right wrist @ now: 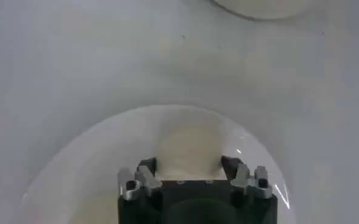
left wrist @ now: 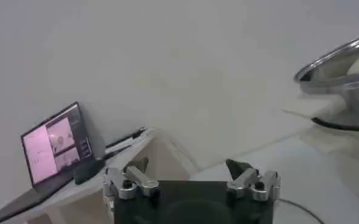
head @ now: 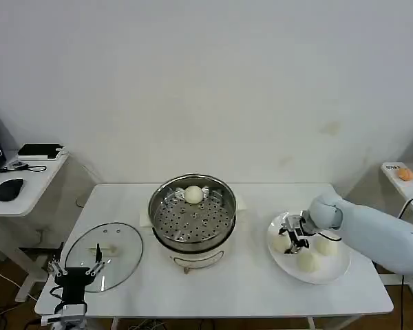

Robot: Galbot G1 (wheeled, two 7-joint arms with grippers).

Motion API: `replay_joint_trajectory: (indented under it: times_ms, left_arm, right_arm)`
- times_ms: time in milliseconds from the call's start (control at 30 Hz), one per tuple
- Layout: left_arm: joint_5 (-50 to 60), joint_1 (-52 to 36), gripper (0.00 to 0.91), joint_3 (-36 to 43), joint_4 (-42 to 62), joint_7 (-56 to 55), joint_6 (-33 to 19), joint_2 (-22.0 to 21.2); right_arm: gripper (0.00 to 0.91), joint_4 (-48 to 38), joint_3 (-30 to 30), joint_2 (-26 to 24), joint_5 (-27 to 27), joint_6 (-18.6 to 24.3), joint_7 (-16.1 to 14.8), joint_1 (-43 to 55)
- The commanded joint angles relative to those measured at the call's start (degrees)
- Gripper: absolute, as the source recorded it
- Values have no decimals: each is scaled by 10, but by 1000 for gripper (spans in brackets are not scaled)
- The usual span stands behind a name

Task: Take steamed baozi put them in steamer then cover it.

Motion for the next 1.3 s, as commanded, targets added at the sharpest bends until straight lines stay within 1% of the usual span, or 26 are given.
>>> replay_joint_trajectory:
  times_ms: [33,133,233,267,400,500,567,600,633,700,867,900,933,967,1000,1033,1067,1100,1167,1300]
  left_arm:
    - [0,0,907,1,-1,-1,0,0]
    - [0,-1,907,1,-1,-1,0,0]
    - [-1,-1,907,2,0,-4,-1,1]
    - [-1,-2,907,2,0,-4,-1,1]
    - [-1,-4,907,6,0,-6,-2,2]
    - [-1,-7,907,8,-1,-6,-2,3]
    - [-1,-9,907,9,0,-5,-1,4]
    - [-1,-10,907,9,0,-5,0,4]
    - [-1,-11,907,10,1,-5,0,5]
    - [0,-13,907,11,3,-5,0,7]
    - [-1,-18,907,9,7,-5,0,10]
    - [-2,-19,907,9,8,-5,0,12]
    - [-2,-19,907,8,9,-5,0,13]
    - [-2,-19,907,7,10,-5,0,14]
    - [-2,-20,907,7,11,-5,0,16]
    - [-2,-20,907,6,11,-5,0,17]
    - [-2,-20,907,6,12,-5,0,18]
    - [-3,-21,907,5,13,-5,-1,19]
    - [-3,-22,907,2,15,-5,-1,20]
    - [-4,-23,907,-2,15,-5,-1,22]
  right_arm:
    - [645,12,-9,-18,15,-2,-8,37]
    - [645,28,-28,-34,25,-5,-16,78]
    - [645,49,-36,-54,50,-9,-21,116]
    - [655,52,-35,-56,53,-10,-21,122]
    - [645,69,-44,-70,82,-22,-18,167]
    - [655,74,-64,-65,97,-25,-16,210]
    - [655,77,-80,-51,116,-30,-14,254]
    - [655,78,-85,-45,126,-31,-14,262]
    - [655,79,-98,-30,147,-37,-8,295]
    - [655,83,-114,-4,177,-48,0,327]
    - [655,95,-147,72,242,-74,26,371]
    - [665,92,-156,96,266,-87,36,378]
    - [655,91,-157,106,269,-88,38,379]
    - [665,85,-158,130,284,-100,48,380]
    - [655,73,-156,157,296,-111,53,378]
    - [655,66,-155,172,301,-116,58,378]
    - [665,59,-155,200,317,-122,63,375]
    - [655,44,-151,231,331,-131,73,369]
    - [665,28,-152,272,345,-149,88,358]
    - [655,-9,-162,335,355,-171,97,331]
